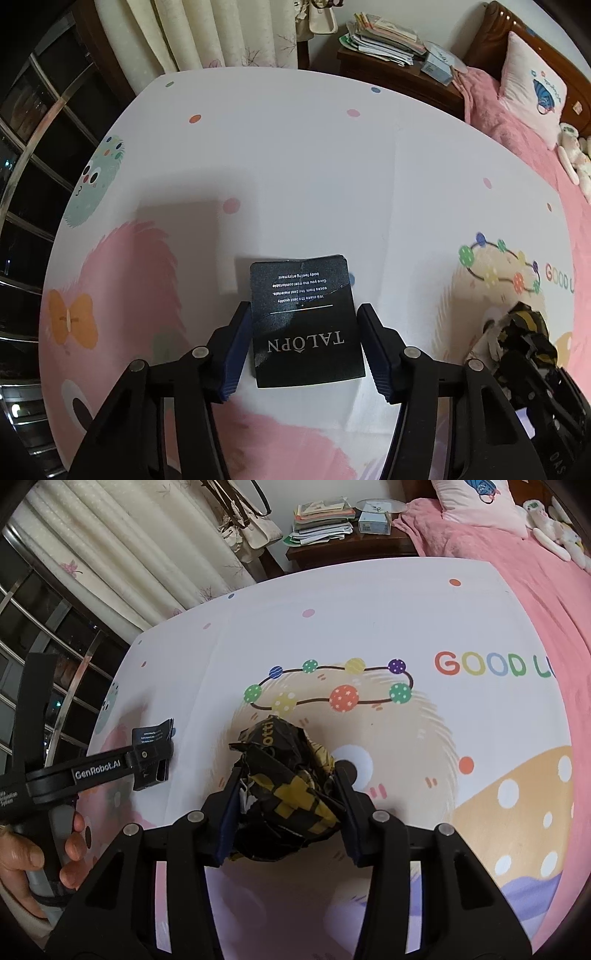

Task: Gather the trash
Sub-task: 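Grasp the black TALOPN card with the left gripper while the right grasps the foil wrapper, then carry the black card and foil wrapper down over the bin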

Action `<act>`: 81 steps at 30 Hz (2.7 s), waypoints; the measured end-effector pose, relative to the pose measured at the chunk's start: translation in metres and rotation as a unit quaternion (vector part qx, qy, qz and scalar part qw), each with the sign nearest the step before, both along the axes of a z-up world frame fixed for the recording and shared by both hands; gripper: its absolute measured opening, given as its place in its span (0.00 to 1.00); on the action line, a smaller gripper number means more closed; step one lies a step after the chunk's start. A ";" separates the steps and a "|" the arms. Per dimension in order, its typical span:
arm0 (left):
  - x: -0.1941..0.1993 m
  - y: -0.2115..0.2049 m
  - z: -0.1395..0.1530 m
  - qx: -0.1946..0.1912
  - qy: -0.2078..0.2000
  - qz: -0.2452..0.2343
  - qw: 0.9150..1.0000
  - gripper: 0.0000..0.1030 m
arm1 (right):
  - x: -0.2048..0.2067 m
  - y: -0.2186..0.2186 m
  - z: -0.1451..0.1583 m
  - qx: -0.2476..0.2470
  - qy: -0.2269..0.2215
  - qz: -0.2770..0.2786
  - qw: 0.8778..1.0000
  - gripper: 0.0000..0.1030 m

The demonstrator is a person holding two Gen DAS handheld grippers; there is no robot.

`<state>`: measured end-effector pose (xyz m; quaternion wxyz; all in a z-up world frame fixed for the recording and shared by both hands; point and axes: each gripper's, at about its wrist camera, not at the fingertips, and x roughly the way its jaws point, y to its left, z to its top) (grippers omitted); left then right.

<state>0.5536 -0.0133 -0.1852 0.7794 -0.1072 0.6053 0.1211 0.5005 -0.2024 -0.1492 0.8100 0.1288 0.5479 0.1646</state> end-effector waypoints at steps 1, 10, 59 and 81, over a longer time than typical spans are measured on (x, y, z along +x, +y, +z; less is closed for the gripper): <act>-0.003 -0.002 0.002 0.002 -0.001 -0.005 1.000 0.55 | -0.002 0.001 0.001 0.000 -0.001 0.000 1.000 0.41; -0.054 -0.014 0.038 0.012 -0.024 -0.046 0.999 0.55 | -0.048 0.017 0.025 -0.001 -0.013 0.000 1.000 0.40; -0.556 0.079 0.088 -0.085 -0.065 -0.276 0.955 0.55 | -0.560 0.166 0.098 -0.066 0.011 -0.084 0.994 0.40; -0.603 0.031 -0.138 -0.055 0.031 -0.242 0.968 0.56 | -0.598 0.118 -0.151 -0.057 0.142 -0.086 0.984 0.41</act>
